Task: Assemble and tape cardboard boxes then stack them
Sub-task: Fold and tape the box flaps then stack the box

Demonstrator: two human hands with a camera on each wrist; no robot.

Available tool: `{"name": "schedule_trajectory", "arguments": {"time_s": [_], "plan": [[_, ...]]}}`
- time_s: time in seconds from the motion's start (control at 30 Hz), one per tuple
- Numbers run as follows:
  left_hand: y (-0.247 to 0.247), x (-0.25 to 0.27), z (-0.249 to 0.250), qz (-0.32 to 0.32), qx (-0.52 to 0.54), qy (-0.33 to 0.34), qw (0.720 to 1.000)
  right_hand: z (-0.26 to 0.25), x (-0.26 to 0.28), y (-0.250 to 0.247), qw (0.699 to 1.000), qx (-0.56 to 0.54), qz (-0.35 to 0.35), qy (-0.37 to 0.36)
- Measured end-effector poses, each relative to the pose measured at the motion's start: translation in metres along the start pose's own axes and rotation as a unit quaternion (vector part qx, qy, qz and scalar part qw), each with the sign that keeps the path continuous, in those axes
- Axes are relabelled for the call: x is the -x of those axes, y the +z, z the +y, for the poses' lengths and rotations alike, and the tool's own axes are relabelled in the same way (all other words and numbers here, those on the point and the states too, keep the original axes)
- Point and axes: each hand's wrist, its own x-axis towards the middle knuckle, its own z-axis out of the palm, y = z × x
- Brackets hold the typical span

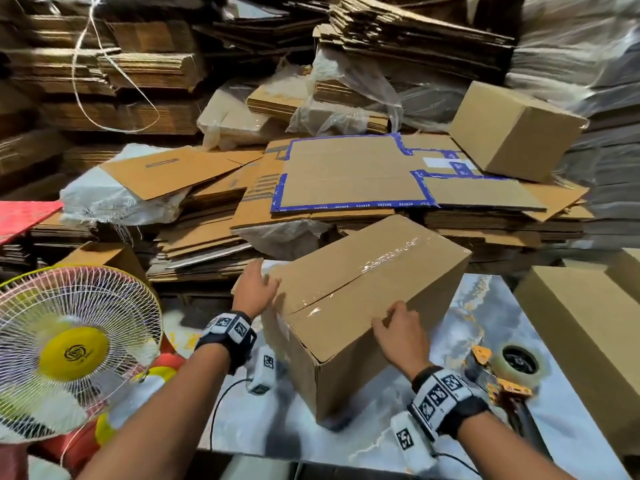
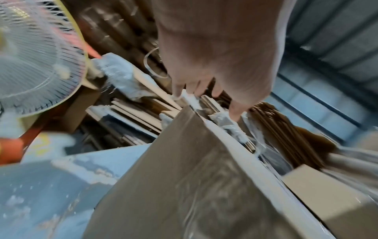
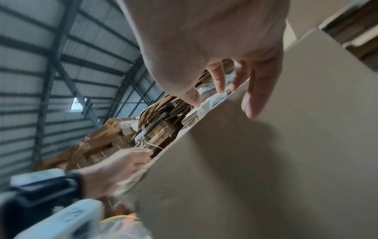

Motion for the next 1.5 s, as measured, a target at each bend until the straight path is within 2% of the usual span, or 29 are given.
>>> {"name": "schedule_trajectory", "arguments": {"time_s": [0.07, 0.13, 0.2, 0.3, 0.5, 0.63, 0.8, 0.97, 1.1, 1.17, 1.3, 1.4, 1.5], "plan": [[0.005, -0.013, -0.002, -0.043, -0.001, -0.015, 0.999, -0.006, 0.006, 0.009, 0.997, -0.049, -0.054, 0.006], [0.009, -0.017, -0.005, -0.052, -0.053, 0.004, 0.997, -0.007, 0.010, 0.014, 0.992, -0.091, -0.088, 0.005], [0.013, -0.012, -0.006, -0.056, -0.117, 0.004, 0.992, -0.003, 0.012, 0.011, 0.988, -0.127, -0.080, 0.025], [0.024, 0.003, -0.008, -0.061, -0.143, 0.001, 0.988, 0.018, 0.011, 0.004, 0.988, -0.144, -0.039, 0.029], [0.050, 0.054, 0.005, -0.063, -0.113, 0.000, 0.992, 0.058, 0.012, -0.013, 0.977, -0.209, -0.019, 0.040], [0.072, 0.087, 0.026, -0.055, -0.073, -0.024, 0.996, 0.062, 0.010, -0.017, 0.970, -0.240, -0.046, 0.001], [0.084, 0.102, 0.047, -0.017, -0.028, 0.024, 0.999, 0.069, -0.017, -0.023, 0.972, -0.233, -0.034, -0.006], [0.087, 0.106, 0.069, -0.010, -0.119, 0.051, 0.992, 0.083, -0.037, -0.030, 0.968, -0.249, -0.042, -0.003], [0.102, 0.125, 0.102, -0.011, -0.137, 0.151, 0.979, 0.114, -0.038, -0.034, 0.948, -0.312, -0.008, 0.061], [0.118, 0.139, 0.128, -0.031, -0.113, 0.193, 0.974, 0.139, -0.036, -0.038, 0.953, -0.285, 0.027, 0.098], [0.159, 0.154, 0.182, -0.064, -0.116, 0.276, 0.952, 0.198, -0.031, -0.042, 0.950, -0.257, 0.028, 0.174], [0.185, 0.152, 0.207, -0.075, -0.159, 0.284, 0.943, 0.234, -0.029, -0.050, 0.953, -0.227, 0.027, 0.200], [0.203, 0.149, 0.212, -0.097, -0.205, 0.236, 0.945, 0.270, -0.028, -0.053, 0.957, -0.172, 0.024, 0.233]]}}
